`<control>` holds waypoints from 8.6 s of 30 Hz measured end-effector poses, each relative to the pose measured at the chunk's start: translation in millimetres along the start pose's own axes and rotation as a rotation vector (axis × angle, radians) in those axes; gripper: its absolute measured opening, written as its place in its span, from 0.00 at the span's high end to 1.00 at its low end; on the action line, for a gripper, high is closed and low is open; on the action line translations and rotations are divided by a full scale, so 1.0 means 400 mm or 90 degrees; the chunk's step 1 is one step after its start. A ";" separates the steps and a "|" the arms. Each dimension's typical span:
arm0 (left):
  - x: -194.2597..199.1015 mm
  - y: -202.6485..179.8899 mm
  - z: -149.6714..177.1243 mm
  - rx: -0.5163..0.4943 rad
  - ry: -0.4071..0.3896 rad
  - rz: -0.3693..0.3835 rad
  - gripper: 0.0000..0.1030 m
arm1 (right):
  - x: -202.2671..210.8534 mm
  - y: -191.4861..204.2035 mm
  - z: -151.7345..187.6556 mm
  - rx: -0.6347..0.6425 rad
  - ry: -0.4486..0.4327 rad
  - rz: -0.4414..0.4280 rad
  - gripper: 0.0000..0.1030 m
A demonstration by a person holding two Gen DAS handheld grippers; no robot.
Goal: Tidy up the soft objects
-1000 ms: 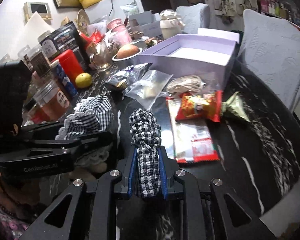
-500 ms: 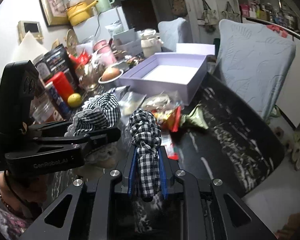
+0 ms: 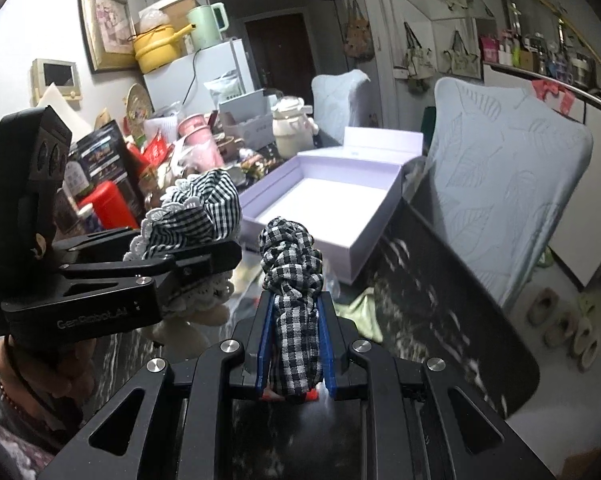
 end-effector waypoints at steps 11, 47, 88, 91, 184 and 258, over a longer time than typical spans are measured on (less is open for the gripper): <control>-0.034 0.009 -0.139 -0.028 -0.058 -0.007 0.53 | -0.052 -0.031 -0.124 0.027 -0.023 0.009 0.80; -0.456 0.267 -0.320 0.012 0.049 -0.136 0.51 | -0.483 -0.196 -0.347 0.081 0.079 0.039 0.80; -0.124 0.183 -0.381 -0.008 -0.053 -0.195 0.11 | -0.198 -0.137 -0.417 0.085 -0.020 0.138 0.49; -0.079 0.168 -0.379 -0.012 -0.071 -0.192 0.11 | -0.163 -0.118 -0.420 0.089 -0.035 0.140 0.49; -0.180 0.012 0.185 0.091 0.143 -0.057 0.11 | -0.088 -0.178 0.208 -0.091 0.109 0.112 0.36; 0.021 0.073 0.206 0.125 0.052 -0.033 0.47 | -0.038 0.002 0.164 -0.037 0.086 0.044 0.62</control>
Point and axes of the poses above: each gripper's, at about its wrist camera, not at the fingertips, and x roughly against the way its jaws point, y to its left, z to its underside, the point moved 7 cm from there along -x, roughly the way its jaws point, and after that the axes turned 6 degrees about x, right-handed, at the moved point
